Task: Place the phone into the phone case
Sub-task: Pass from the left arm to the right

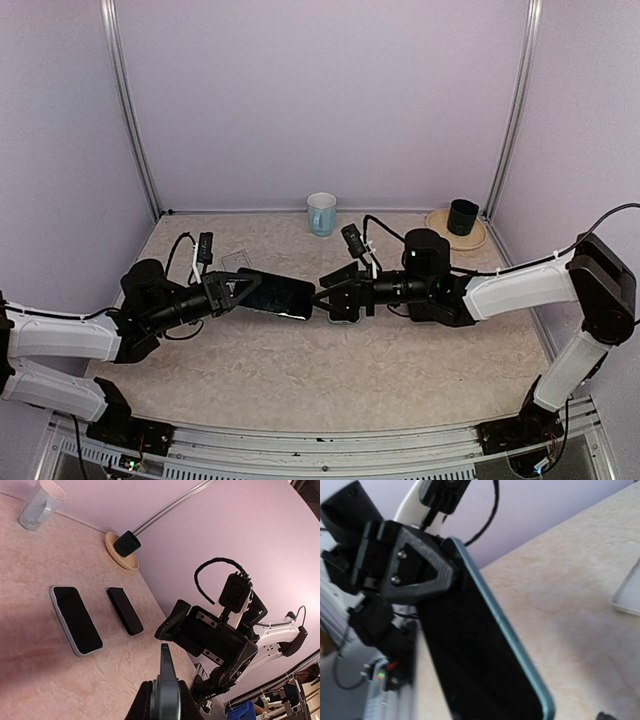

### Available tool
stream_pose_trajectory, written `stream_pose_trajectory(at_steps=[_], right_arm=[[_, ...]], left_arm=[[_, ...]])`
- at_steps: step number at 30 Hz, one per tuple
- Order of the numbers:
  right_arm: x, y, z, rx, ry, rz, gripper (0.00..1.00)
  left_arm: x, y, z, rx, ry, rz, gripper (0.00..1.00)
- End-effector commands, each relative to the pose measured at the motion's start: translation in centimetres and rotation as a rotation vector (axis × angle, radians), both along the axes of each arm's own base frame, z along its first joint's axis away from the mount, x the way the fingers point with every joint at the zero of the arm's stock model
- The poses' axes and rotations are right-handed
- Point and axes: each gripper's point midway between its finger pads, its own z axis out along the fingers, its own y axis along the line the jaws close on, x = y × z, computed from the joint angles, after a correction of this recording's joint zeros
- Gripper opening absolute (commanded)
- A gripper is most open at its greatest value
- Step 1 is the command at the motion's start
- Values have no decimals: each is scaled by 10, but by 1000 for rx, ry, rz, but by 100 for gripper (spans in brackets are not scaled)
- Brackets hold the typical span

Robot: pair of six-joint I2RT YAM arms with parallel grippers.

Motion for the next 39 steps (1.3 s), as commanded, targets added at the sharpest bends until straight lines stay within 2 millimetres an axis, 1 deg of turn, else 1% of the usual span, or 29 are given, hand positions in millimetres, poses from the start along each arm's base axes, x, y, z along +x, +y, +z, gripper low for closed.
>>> stream_pose_trajectory(at_steps=[1, 4, 10, 17, 20, 24, 26, 29, 39], right_arm=[[-10, -4, 18, 96, 83, 53, 100], [-11, -2, 19, 113, 116, 80, 99], [-11, 4, 13, 116, 186, 112, 94], [-16, 6, 16, 157, 218, 153, 90], [-18, 7, 20, 179, 232, 180, 87], [-19, 10, 21, 184, 253, 205, 82], [-21, 9, 24, 204, 249, 213, 80], [-22, 7, 27, 220, 248, 216, 78], [-21, 9, 19, 207, 272, 220, 69]], left_arm=[[-2, -3, 46, -114, -158, -17, 1], [-3, -7, 54, -151, -184, -40, 1], [-4, -22, 60, -192, -202, -88, 1], [-5, -31, 66, -231, -224, -119, 1], [-5, -35, 63, -236, -213, -127, 1], [-2, -37, 57, -254, -194, -120, 1], [-1, -38, 52, -259, -179, -117, 1], [1, -39, 49, -273, -168, -114, 1], [8, -45, 40, -281, -133, -113, 1]])
